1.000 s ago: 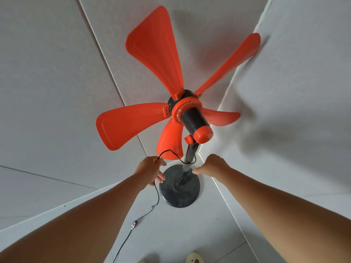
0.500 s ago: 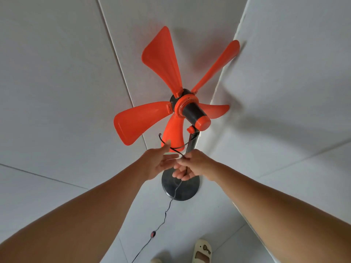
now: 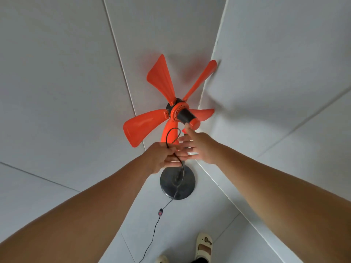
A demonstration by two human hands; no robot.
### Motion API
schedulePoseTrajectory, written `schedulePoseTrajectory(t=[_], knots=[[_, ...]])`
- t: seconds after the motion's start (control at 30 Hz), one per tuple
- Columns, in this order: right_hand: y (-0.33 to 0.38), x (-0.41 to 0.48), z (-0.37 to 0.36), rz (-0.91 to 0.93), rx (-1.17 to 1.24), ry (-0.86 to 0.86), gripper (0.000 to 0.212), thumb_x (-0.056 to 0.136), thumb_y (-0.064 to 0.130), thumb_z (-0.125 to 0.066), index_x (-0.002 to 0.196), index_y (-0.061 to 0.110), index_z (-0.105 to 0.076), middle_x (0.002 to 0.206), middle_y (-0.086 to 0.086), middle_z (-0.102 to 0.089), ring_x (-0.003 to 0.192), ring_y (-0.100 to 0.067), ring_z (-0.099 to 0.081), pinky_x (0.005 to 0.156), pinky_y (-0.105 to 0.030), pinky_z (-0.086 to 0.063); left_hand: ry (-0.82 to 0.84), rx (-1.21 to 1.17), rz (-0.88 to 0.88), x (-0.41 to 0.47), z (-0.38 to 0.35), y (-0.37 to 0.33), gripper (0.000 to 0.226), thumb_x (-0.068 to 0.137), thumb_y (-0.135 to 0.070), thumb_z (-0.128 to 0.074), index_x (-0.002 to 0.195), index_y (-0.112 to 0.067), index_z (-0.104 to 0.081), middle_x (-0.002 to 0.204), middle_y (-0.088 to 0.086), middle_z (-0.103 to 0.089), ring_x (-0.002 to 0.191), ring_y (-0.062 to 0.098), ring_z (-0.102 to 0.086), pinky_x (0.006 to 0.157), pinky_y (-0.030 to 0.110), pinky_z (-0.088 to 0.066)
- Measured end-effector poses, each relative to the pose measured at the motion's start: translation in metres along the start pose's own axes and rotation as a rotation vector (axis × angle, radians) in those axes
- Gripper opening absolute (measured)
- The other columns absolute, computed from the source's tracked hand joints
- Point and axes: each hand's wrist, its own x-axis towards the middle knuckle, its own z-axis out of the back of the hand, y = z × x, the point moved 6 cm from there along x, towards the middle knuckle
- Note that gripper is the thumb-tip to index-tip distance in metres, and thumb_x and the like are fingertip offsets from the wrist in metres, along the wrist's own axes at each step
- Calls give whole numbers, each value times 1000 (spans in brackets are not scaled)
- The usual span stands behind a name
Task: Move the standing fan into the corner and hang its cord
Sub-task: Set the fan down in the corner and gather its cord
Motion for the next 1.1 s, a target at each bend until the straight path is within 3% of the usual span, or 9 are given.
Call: schedulePoseTrajectory(t=[0.1,0.2,0.3,0.4,0.5,0.6,0.87,0.97,1.1], knots=[[-17,-26,-16,-96,-102,168,82,85,76,-21,120,13,-61,118,-11,-70,113,-26,-64,98,-51,-37,-163,-404,-70,-15,8,-27,20,102,-3,-37,110,4,-54,69,15,-74,59,23,-73,59,34,-61],[-5,-51,-22,-24,-166,182,47,94,50,-44,109,11,-66,105,-10,-74,100,-22,-69,94,-46,-49,-236,-597,-115,-28,16,-42,16,100,-10,-45,108,3,-49,68,19,-71,65,26,-70,57,32,-60],[31,-68,-12,107,-10,51,16,91,13,-52,93,6,-65,81,-10,-66,70,-19,-66,71,-29,-58,-100,-280,-44,-39,8,-40,32,94,-34,-56,103,-3,-54,94,15,-70,88,26,-67,80,35,-54],[69,-84,0,226,198,-6,17,96,9,-47,96,4,-63,72,-6,-60,59,-14,-60,55,-22,-58,201,149,-21,-53,-15,-29,38,91,-38,-59,122,-16,-61,119,1,-67,122,22,-55,104,37,-38],[100,-99,6,278,353,-20,16,96,11,-50,91,5,-64,74,-5,-60,62,-13,-61,55,-20,-57,330,425,-100,-65,-38,-32,36,86,-31,-68,122,-31,-62,135,-3,-61,125,14,-53,102,32,-39],[124,-113,11,315,306,-58,20,97,13,-50,103,4,-66,87,-7,-69,79,-17,-68,63,-22,-56,247,408,-155,-76,-56,-52,14,90,-25,-63,101,-18,-69,113,7,-74,106,19,-70,96,38,-54],[95,-145,35,152,-151,-115,62,96,58,-29,124,13,-61,118,-9,-70,112,-22,-64,103,-44,-40,17,-426,-186,-91,-72,-138,26,104,-7,-32,94,6,-53,80,21,-70,83,32,-62,92,39,-55],[92,-151,45,204,-296,-112,42,96,43,-44,119,14,-64,112,-8,-72,110,-17,-64,99,-47,-43,-36,-610,-223,-99,-71,-154,30,104,-5,-30,82,4,-50,53,17,-68,75,29,-60,106,42,-44],[122,-164,71,409,-179,-277,24,95,12,-53,111,2,-67,97,-16,-68,83,-19,-66,78,-36,-58,28,-276,-185,-103,-85,-147,29,94,11,-46,120,1,-54,91,16,-65,81,25,-62,89,34,-54]])
